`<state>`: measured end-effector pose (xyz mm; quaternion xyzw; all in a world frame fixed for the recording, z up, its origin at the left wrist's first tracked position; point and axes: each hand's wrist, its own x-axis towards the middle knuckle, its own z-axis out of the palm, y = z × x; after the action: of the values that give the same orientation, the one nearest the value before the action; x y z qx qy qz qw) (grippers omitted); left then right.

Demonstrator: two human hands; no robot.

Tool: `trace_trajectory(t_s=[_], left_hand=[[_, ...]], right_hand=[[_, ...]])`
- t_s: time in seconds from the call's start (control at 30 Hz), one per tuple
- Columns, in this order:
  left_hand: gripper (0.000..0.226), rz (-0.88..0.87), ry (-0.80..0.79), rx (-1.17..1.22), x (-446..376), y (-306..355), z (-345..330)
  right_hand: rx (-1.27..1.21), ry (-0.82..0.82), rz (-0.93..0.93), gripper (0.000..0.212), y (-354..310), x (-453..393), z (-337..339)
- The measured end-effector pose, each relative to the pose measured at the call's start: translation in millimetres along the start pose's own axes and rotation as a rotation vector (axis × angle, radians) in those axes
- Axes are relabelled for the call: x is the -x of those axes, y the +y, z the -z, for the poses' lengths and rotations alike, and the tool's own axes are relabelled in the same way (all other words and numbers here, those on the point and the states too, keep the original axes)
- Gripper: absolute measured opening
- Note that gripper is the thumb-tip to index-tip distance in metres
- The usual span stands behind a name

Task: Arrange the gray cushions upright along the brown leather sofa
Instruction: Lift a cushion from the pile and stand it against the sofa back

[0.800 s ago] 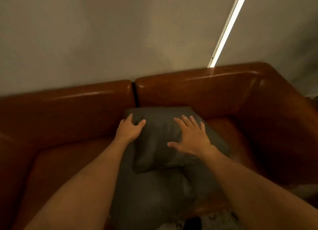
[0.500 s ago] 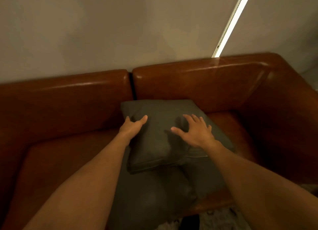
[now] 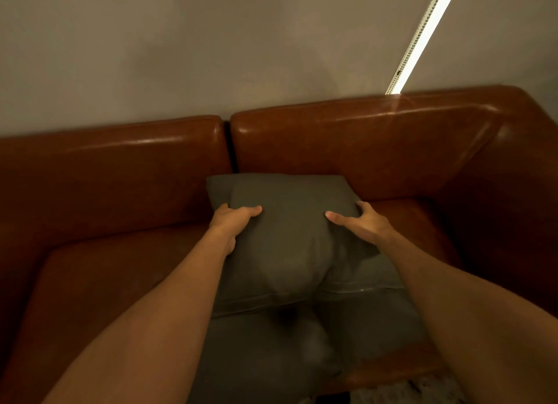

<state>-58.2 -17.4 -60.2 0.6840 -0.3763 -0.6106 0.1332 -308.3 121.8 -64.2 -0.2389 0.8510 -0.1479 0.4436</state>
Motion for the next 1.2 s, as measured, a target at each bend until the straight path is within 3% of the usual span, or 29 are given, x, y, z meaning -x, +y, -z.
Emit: trace_trajectory(t_s=[0.1,0.3,0.47,0.57,0.67,0.83,0.97,1.07,1.13,1.2], left_hand=[[0.075,-0.074,0.01,0.036,8,1,-3],[0.087,-0.321,0.092,-0.006,35,3,10],[0.083,-0.624,0.14,-0.065,53,-2,36],[0.084,-0.78,0.178,-0.123,55,-24,56],[0.087,-0.823,0.213,-0.235,48,-49,70],[0.093,-0.721,0.157,-0.319,22,-75,89],[0.093,-0.711,0.164,-0.313,19,-79,94],[0.091,-0.689,0.17,-0.294,26,-82,93],[0.09,-0.67,0.165,-0.28,28,-85,92],[0.088,-0.657,0.181,-0.273,32,-89,93]], right_hand=[[-0.038,0.01,0.05,0.127,-1,5,2],[-0.164,0.11,0.174,0.124,1,32,-16],[-0.414,0.33,0.298,0.104,-7,58,-45],[-0.567,0.415,0.328,0.104,-4,67,-69],[-0.695,0.455,0.307,0.104,1,68,-92],[-0.513,0.414,0.303,0.104,11,62,-118],[-0.412,0.481,0.285,0.087,-3,61,-99],[-0.265,0.757,0.523,0.087,-40,58,-62],[-0.147,0.748,0.753,0.082,-79,54,-37],[0.029,0.639,0.924,0.086,-122,48,-17]])
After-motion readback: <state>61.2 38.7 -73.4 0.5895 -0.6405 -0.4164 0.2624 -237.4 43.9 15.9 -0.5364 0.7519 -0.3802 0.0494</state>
